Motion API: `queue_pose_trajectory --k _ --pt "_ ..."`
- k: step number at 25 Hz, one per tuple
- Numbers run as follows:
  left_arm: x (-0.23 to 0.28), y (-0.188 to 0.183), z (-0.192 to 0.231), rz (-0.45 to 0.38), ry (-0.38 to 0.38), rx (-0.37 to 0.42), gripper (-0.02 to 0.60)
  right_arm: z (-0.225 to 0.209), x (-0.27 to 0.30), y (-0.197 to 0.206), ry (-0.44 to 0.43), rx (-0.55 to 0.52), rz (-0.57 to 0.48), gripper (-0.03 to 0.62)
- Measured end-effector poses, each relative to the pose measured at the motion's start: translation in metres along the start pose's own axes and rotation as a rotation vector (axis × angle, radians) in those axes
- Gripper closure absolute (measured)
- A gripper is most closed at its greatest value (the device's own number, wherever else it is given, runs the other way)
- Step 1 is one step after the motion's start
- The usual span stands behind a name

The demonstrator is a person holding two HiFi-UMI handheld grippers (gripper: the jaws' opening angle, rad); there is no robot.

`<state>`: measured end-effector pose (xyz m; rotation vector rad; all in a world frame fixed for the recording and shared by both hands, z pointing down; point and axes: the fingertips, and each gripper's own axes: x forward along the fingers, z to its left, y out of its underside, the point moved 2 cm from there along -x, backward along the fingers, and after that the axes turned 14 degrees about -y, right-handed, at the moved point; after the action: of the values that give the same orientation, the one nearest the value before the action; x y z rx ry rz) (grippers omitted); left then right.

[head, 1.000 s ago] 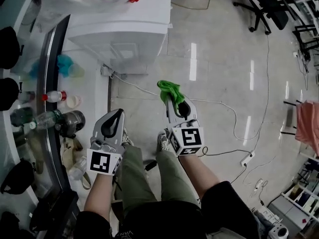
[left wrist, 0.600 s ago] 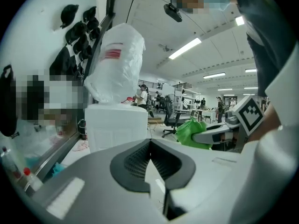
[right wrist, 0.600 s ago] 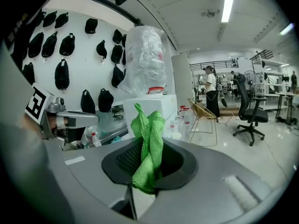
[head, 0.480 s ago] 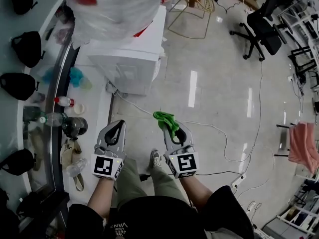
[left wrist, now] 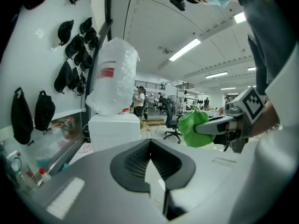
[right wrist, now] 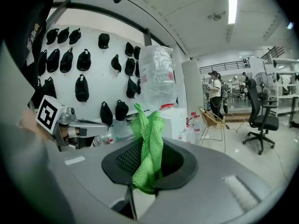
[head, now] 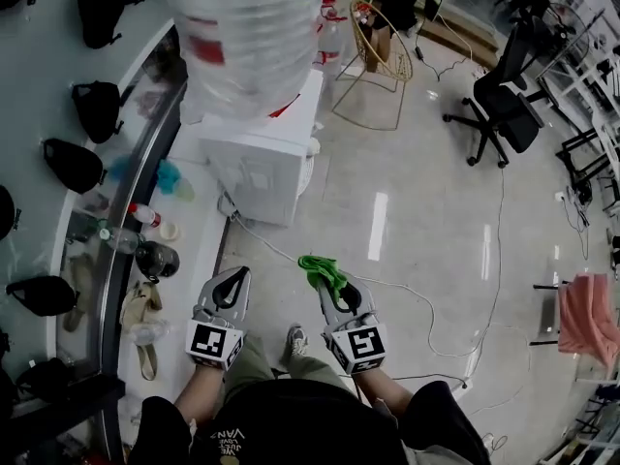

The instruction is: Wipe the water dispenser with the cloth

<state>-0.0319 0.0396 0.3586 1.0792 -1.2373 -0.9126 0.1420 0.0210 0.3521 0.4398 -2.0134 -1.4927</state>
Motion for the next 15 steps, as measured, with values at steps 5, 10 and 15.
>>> queue_pose_trajectory --k 5,10,15 --pt "-0.019 -0.009 -0.011 -0.014 -0.021 0.013 0.58 0.006 -0.02 -0.007 -0.018 -0.008 0.006 0.516" --pt "-0.032 -0.015 -0.021 -0.034 -0.032 0.017 0.58 0.008 -0.032 -0.01 -0.029 -0.027 -0.006 0.516" --pt "-0.041 -0.017 -0.032 -0.034 -0.032 0.027 0.58 0.008 -0.041 -0.015 -0.035 -0.052 -0.032 0.517"
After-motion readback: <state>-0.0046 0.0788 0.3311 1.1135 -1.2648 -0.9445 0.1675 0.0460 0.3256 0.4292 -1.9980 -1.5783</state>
